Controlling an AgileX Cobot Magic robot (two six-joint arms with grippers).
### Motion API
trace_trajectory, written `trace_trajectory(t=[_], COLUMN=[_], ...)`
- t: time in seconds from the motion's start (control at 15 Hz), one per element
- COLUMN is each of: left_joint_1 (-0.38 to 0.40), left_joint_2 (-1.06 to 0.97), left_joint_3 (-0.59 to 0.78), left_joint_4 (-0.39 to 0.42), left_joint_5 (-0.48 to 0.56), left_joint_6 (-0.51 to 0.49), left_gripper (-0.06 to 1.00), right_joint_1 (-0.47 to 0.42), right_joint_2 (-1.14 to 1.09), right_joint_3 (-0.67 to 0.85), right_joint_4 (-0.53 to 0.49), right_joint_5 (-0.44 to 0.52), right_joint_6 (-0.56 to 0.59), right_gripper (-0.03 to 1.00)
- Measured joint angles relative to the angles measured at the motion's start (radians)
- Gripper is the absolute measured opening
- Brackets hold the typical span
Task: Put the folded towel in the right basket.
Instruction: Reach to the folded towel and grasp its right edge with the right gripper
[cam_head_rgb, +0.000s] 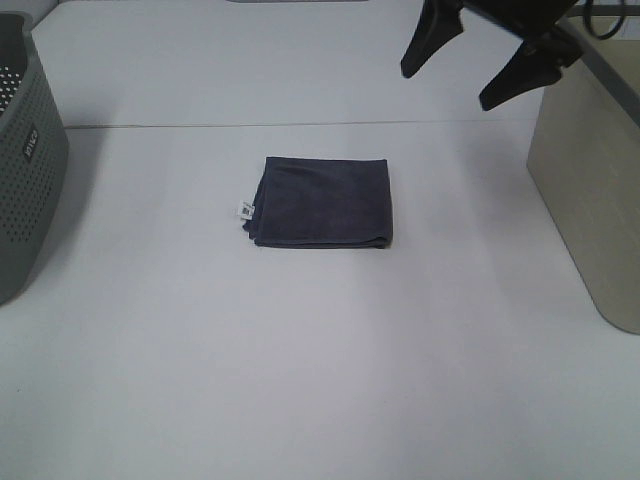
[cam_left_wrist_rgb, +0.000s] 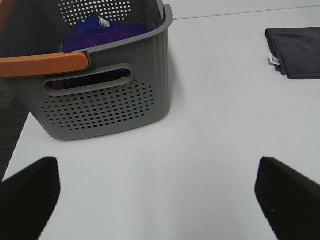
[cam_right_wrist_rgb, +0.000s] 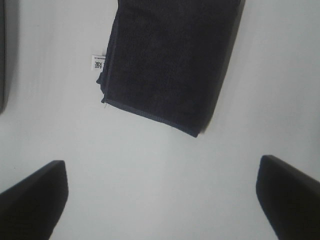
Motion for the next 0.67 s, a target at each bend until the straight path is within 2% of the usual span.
trace_trajectory(t=[0.33, 0.67], left_joint_1=[0.000, 0.000], left_joint_2=[0.000, 0.000], left_joint_3=[0.000, 0.000], left_joint_4=[0.001, 0.001], left_joint_5=[0.000, 0.000], left_joint_6=[0.000, 0.000], left_gripper=[0.99, 0.99], right_joint_1=[0.001, 0.001], right_joint_2=[0.313, 0.470], right_joint_3=[-0.184, -0.251], right_joint_4=[0.016, 0.022], right_joint_5=[-0.004, -0.035], right_joint_6=[0.002, 0.019], right_gripper=[0.98, 0.98])
